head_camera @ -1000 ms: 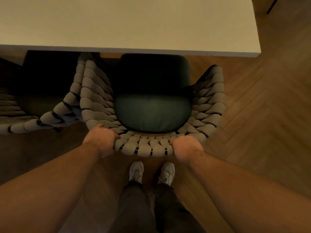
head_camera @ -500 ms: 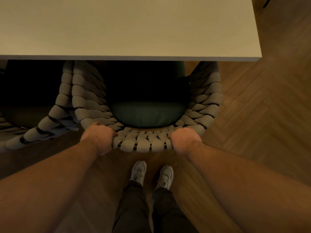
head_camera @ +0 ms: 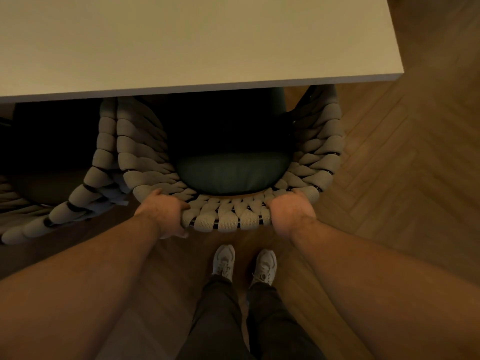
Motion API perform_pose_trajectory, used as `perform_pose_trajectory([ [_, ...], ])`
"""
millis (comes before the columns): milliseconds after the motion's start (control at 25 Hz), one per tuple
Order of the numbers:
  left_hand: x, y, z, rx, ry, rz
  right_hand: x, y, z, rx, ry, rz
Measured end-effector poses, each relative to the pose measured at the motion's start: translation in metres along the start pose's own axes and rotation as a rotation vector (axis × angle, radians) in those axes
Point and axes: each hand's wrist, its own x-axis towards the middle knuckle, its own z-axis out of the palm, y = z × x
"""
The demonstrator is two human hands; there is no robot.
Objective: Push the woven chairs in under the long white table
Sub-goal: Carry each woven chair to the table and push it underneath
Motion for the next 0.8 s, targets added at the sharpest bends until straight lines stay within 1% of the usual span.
perform_pose_trajectory([
  [120,-0.012,0.013,-0.012,-0.053,-0.049,-0.018,-0.024,-0.004,-0.003,0.078,0.043,0.035],
  [240,-0.024,0.030,-0.031,-0.063,-0.019,0.042,-0.049,-0.003,-0.018,0.361,0.036,0.091],
  [360,-0.035,0.041,-0.052,-0.246,0.064,0.056,-0.079,0.012,-0.032,0.501,0.061,0.152],
  [440,-0.040,0.047,-0.066,-0.313,0.154,0.079,-0.101,0.027,-0.033,0.573,0.090,0.213],
  [600,-0.056,0.079,-0.103,-0.377,0.299,0.141,-0.148,0.071,-0.020,0.687,0.159,0.385],
  [680,-0.058,0.103,-0.130,-0.365,0.346,0.157,-0.163,0.101,-0.013,0.745,0.197,0.474],
  [800,-0.048,0.148,-0.178,-0.326,0.420,0.195,-0.174,0.156,-0.008,0.794,0.261,0.551],
])
